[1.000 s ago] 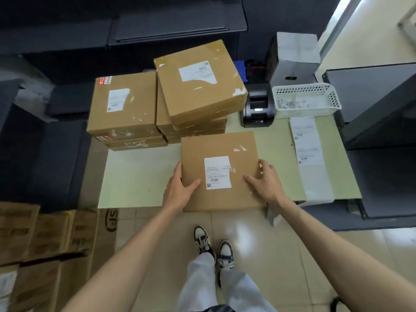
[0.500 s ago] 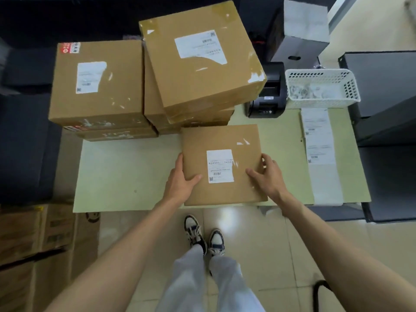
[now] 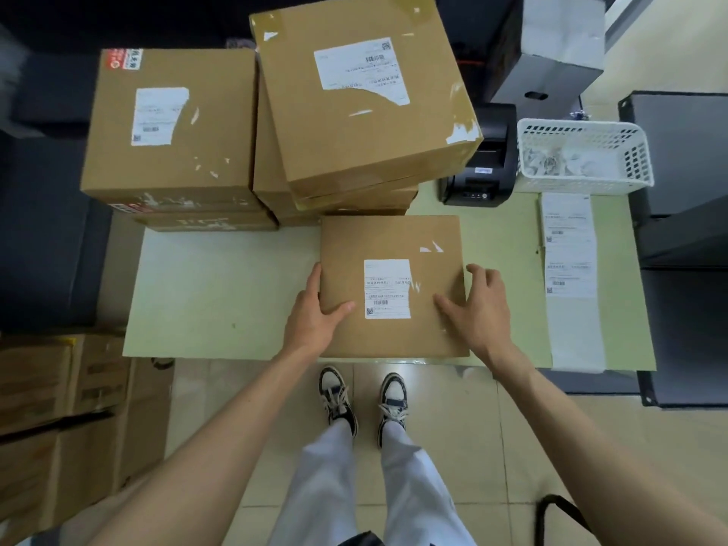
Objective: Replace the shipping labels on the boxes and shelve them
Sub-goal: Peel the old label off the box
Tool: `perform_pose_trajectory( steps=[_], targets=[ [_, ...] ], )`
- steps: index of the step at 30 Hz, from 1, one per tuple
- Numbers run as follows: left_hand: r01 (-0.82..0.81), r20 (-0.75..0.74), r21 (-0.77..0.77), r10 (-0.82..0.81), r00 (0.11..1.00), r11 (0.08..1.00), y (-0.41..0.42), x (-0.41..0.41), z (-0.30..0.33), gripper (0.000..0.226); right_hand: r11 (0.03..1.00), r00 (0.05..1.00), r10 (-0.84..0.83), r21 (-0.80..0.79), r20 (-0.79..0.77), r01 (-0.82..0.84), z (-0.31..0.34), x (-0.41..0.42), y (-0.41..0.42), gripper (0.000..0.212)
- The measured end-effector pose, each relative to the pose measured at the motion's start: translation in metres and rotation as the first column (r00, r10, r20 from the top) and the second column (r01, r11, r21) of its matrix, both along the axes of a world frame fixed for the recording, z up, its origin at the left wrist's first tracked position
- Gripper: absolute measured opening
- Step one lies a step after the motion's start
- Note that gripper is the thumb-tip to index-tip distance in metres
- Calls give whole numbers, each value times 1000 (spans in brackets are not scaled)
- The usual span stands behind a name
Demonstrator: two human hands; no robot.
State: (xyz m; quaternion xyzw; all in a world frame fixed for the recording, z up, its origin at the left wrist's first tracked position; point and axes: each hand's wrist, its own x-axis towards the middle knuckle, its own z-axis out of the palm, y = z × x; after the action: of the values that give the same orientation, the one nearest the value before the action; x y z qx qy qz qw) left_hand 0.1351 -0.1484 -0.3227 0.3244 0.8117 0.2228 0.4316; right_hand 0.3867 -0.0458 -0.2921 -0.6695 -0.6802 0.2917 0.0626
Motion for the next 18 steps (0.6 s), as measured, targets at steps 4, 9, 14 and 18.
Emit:
perform_pose_trajectory(
  steps=[4,9,14,18],
  targets=[
    [2,-2,3,-2,1000,1000,-1,1,2,96,922,944,323,198,73,-331,13,-26,-3,35],
    [-5,-35,-6,5,999,1000,1,0,-1,97,772,782,604,134,150,-622,10,-70,-22,26],
    [-6,-29,2,6,1000,1000,1,0,-1,97,726,722,643,98,255,-681,4,-89,-30,25],
    [-3,-33,8,4,999,1000,1,-1,-3,95,721,700,649,56,298,-691,4,-96,-29,25]
  ],
)
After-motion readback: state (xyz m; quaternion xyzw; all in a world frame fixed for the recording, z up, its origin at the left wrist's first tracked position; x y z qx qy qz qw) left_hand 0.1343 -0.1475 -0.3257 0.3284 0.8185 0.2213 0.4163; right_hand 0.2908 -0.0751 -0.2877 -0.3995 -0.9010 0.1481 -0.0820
